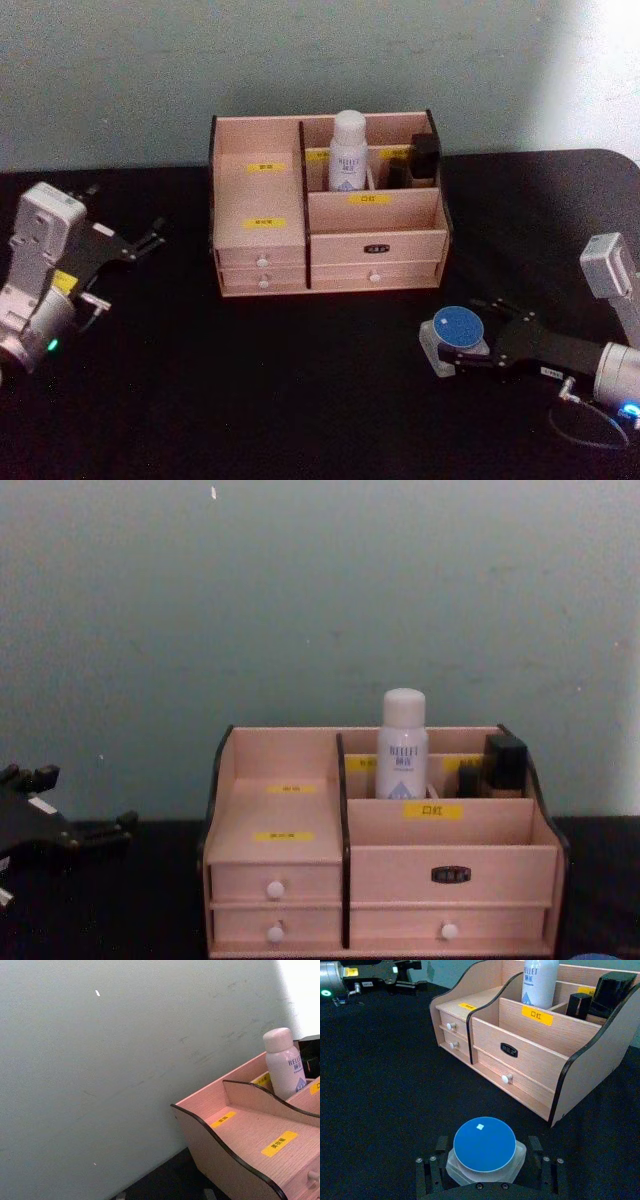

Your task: Pick up the facial cleanser and watermelon frost from the table and place them into the tiered storage box.

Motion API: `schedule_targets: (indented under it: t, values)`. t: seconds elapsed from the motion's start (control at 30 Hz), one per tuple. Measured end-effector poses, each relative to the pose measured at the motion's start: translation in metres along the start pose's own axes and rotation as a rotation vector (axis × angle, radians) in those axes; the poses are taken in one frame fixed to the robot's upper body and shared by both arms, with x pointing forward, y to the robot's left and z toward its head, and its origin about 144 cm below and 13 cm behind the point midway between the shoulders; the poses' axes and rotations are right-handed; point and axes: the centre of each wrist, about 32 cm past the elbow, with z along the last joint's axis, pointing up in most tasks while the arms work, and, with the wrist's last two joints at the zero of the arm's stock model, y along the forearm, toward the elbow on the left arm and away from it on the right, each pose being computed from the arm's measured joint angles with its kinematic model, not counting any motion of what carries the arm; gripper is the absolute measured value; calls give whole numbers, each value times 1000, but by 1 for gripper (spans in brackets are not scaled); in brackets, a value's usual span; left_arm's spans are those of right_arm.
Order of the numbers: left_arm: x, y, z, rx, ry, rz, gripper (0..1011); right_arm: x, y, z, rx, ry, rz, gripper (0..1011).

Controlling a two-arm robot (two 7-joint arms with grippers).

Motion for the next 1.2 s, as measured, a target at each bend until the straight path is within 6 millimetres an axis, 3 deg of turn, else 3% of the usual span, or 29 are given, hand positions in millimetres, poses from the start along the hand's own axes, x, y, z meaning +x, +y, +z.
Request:
schedule_targets:
  t: [1.07,1.2]
  values:
    - [0,0,0,0,0,0,1001,1,-1,-1,-3,6,-3,999]
    - [0,0,0,0,0,0,1001,1,-1,-1,-3,5,-3,928]
